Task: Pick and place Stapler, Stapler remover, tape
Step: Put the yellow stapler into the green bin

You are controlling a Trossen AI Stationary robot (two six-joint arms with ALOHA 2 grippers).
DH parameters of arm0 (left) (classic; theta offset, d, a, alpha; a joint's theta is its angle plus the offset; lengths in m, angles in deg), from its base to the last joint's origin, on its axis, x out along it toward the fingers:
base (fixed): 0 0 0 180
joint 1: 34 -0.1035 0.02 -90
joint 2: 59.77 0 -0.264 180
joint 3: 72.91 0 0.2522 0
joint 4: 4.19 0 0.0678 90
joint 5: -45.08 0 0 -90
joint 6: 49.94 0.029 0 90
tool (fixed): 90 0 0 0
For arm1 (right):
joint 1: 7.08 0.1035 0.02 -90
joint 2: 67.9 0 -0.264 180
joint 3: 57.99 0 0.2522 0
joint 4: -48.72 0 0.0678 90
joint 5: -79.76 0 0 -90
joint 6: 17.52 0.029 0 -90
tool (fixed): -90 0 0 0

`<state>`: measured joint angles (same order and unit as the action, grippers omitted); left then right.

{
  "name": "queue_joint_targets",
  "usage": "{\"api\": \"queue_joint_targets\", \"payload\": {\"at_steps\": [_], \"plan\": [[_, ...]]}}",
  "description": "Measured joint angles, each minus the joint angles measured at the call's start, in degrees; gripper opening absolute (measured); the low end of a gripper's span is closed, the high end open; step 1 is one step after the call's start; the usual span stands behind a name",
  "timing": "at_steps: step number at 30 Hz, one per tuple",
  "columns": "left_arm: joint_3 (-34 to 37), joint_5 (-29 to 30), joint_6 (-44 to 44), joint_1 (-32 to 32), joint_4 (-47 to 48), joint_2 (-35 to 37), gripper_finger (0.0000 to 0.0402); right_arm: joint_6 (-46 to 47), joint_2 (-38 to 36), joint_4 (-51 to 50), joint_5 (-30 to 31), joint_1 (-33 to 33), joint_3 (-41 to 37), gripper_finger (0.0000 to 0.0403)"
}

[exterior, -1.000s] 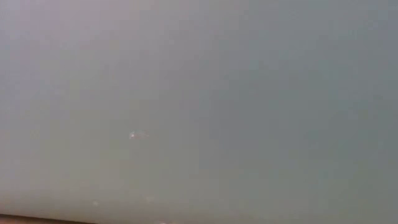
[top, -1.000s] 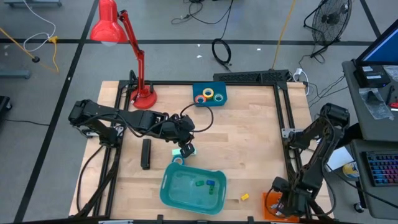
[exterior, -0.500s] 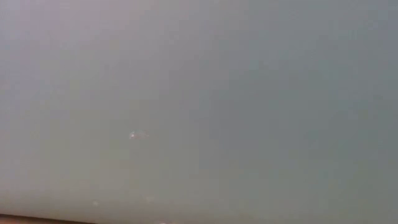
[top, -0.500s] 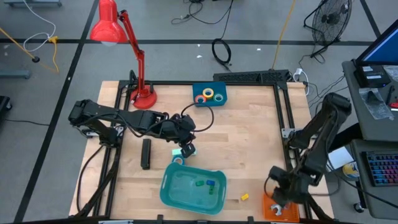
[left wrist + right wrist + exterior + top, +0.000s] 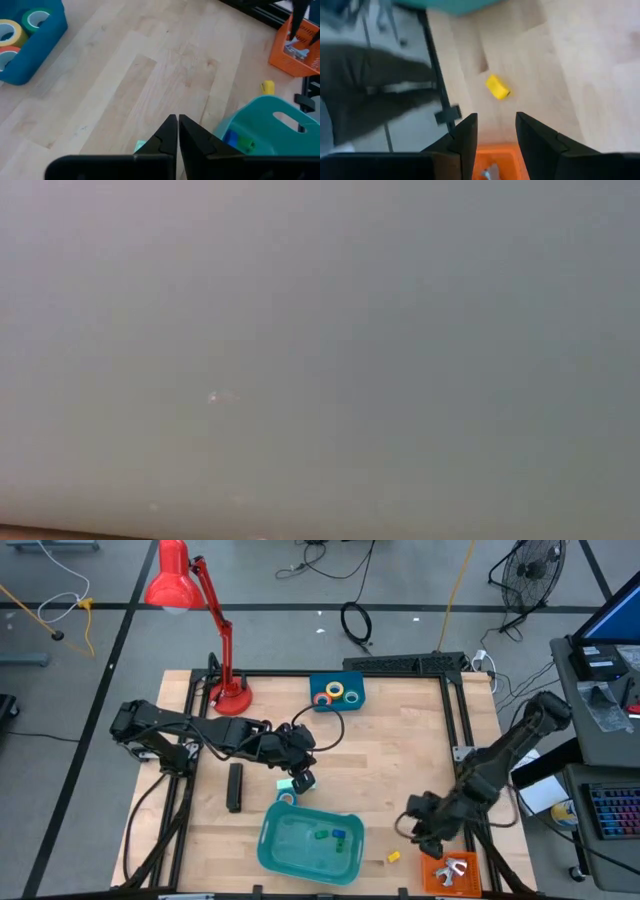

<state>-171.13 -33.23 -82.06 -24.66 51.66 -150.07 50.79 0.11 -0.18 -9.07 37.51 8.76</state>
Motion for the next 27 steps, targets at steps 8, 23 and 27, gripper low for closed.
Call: {"api": "queue_joint_targets", "payload": {"at_steps": [8, 23, 27], "plan": [[0.0, -1.7, -0.5, 1.0, 0.1, 0.0, 0.0016, -23.4, 10.6, 9.6, -7.2, -4.6, 0.0, 0.0130], [0.0, 2.1, -4.3, 6.3, 0.1, 0.0, 0.0018, -37.2, 18.7, 12.1, -11.6, -3.8, 0.0, 0.0165], [0.0, 2.4, -4.9, 6.9, 0.1, 0.0, 0.0020, -39.1, 20.0, 13.1, -9.8, -3.8, 0.0, 0.0201]]}}
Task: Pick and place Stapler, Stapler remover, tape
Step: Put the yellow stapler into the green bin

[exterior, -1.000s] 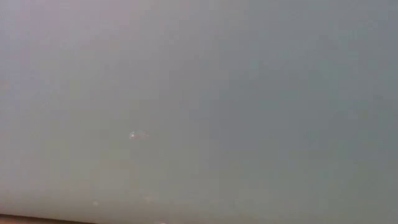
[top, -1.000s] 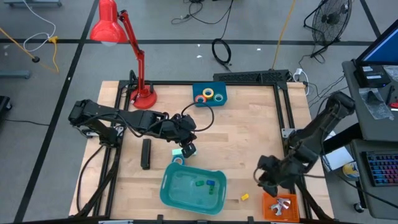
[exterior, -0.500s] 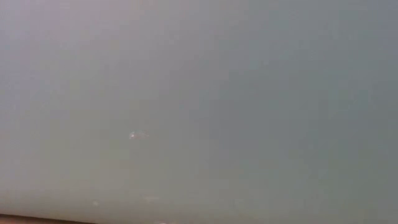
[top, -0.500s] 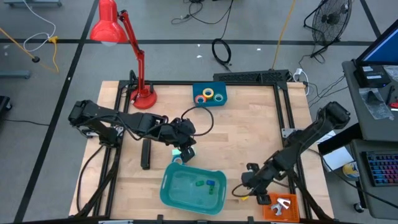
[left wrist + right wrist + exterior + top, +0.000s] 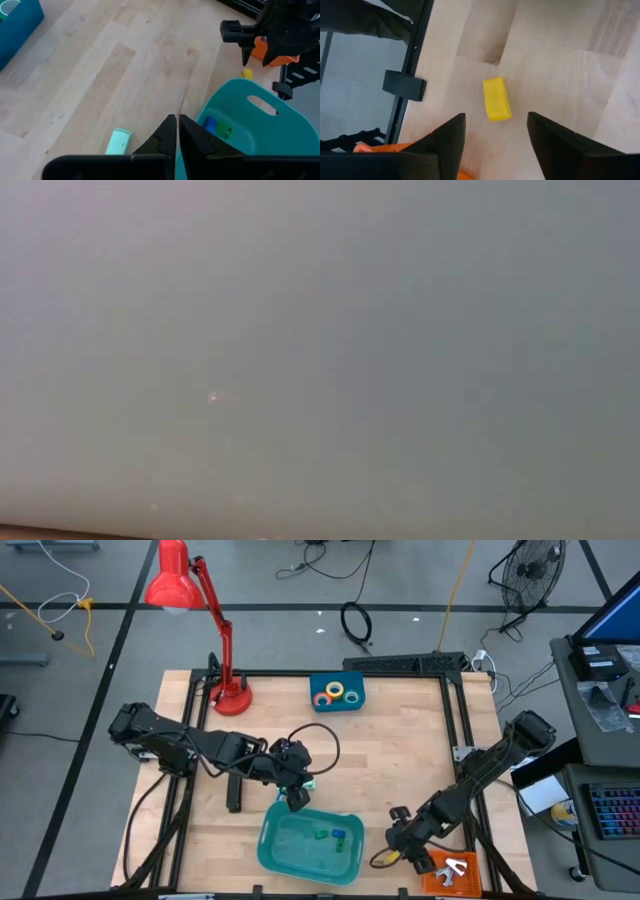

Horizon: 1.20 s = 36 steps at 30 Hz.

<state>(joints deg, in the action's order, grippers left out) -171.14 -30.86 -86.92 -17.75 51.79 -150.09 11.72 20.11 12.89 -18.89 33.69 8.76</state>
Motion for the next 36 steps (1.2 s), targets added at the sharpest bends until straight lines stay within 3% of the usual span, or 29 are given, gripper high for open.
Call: {"api": "queue_joint_targets", "payload": {"at_steps": [7, 16, 24, 31, 36], "plan": [[0.0, 0.0, -0.6, 0.0, 0.0, 0.0, 0.0006, -2.1, 0.2, 0.7, 2.8, 0.0, -1.3, 0.0237], [0.0, -0.7, -1.8, 0.0, 0.0, 0.0, 0.0025, 3.3, 0.3, 6.5, 2.4, 2.0, -6.0, 0.0227], [0.0, -1.0, -2.6, 0.0, 0.0, 0.0, 0.0003, 4.5, 0.3, 7.8, 4.1, 2.8, -6.2, 0.0227], [0.0, -1.1, -3.0, -0.4, 0.0, 0.0, 0.0024, 6.4, 5.2, 15.1, 2.0, 3.5, -6.2, 0.0226], [0.0, -1.8, -3.7, -0.4, 0.0, 0.0, 0.0016, 7.7, 8.0, 18.2, 0.1, 3.6, -5.7, 0.0226]]}}
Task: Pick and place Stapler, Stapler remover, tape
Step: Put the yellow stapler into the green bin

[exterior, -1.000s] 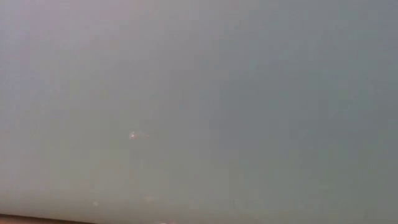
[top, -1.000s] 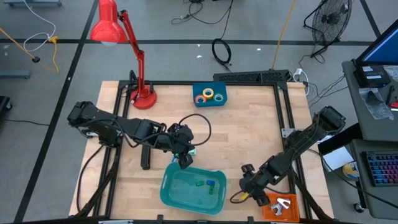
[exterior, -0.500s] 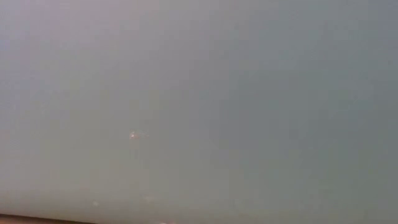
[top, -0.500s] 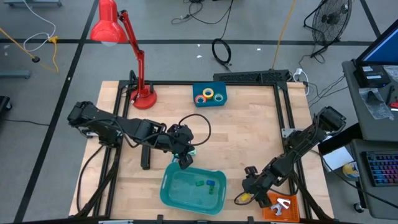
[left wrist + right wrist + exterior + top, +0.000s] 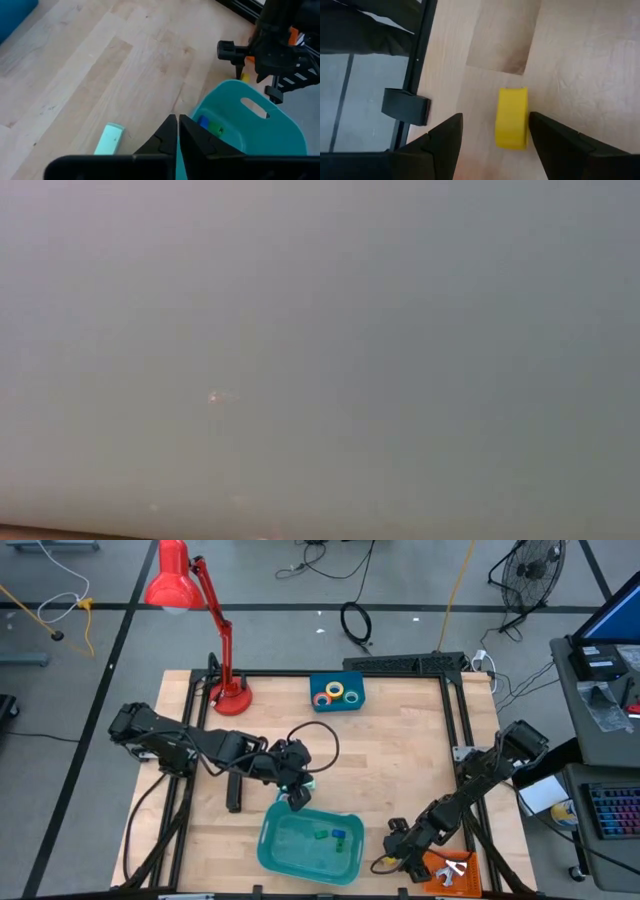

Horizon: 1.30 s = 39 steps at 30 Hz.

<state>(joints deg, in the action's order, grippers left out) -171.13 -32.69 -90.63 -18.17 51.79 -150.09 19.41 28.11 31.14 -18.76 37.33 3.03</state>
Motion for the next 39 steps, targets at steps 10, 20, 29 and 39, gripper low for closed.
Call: {"api": "queue_joint_targets", "payload": {"at_steps": [10, 20, 29, 39], "plan": [[0.0, -0.3, -0.5, 0.0, 0.0, 0.0, 0.0022, 1.4, -0.1, -2.2, 0.9, -0.5, 0.0, 0.0184], [0.0, -0.3, -0.4, 0.0, -0.1, 0.0, 0.0003, 4.5, 0.0, -4.0, -0.4, -1.4, -0.1, 0.0063], [0.0, -0.3, -0.3, -1.1, -0.1, 0.0, 0.0027, 7.5, -7.9, -15.7, 1.0, -5.9, 0.1, 0.0063], [0.0, 0.8, -0.8, -4.0, 6.3, 0.0, 0.0003, 6.8, -21.8, -33.4, 9.0, -15.2, 10.4, 0.0065]]}}
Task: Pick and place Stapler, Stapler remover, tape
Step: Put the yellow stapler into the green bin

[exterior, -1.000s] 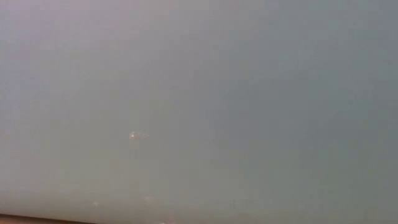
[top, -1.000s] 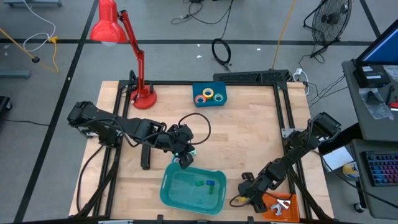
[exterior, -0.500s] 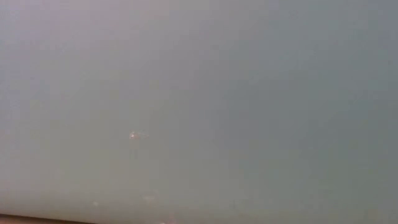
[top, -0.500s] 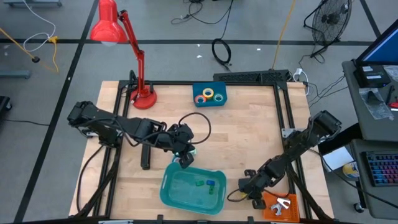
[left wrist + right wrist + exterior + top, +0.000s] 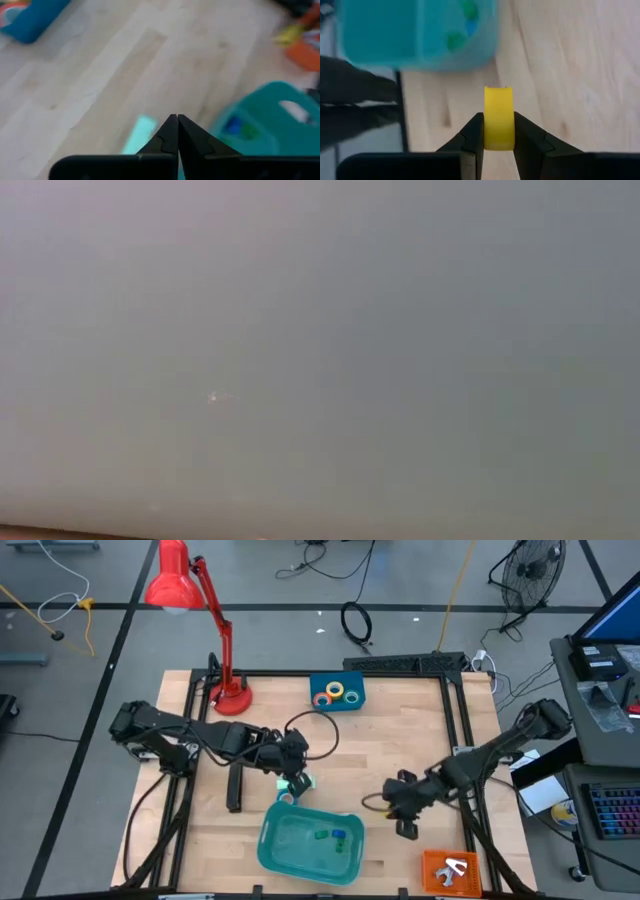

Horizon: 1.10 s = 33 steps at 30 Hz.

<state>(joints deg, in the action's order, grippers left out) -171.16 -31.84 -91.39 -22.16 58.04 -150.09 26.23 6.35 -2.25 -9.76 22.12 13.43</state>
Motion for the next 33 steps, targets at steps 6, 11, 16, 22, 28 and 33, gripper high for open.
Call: {"api": "queue_joint_targets", "payload": {"at_steps": [6, 11, 16, 22, 28, 33], "plan": [[0.0, 1.1, -2.4, -3.4, 6.9, 0.0, 0.0024, -3.7, 6.4, -1.1, -1.5, -4.6, 11.8, 0.0065], [0.0, 1.1, -1.1, -5.7, 11.9, 0.0, 0.0022, -5.7, 17.7, -2.5, -4.1, -7.5, 23.1, 0.0065], [0.0, 2.9, -1.1, -8.2, 17.1, 1.2, 0.0003, -6.8, 28.6, -2.3, -6.7, -8.9, 34.1, 0.0065], [0.0, 6.6, 1.7, -9.6, 18.4, 5.4, 0.0023, -8.6, 37.5, -3.2, -8.3, -9.3, 42.6, 0.0065], [0.0, 7.0, 4.7, -9.9, 18.7, 9.5, 0.0013, -7.7, 42.3, -2.2, -10.9, -9.2, 45.2, 0.0065], [0.0, 8.3, 5.2, -9.9, 19.7, 11.0, 0.0006, -8.9, 46.2, -3.4, -12.9, -7.5, 45.1, 0.0065]]}}
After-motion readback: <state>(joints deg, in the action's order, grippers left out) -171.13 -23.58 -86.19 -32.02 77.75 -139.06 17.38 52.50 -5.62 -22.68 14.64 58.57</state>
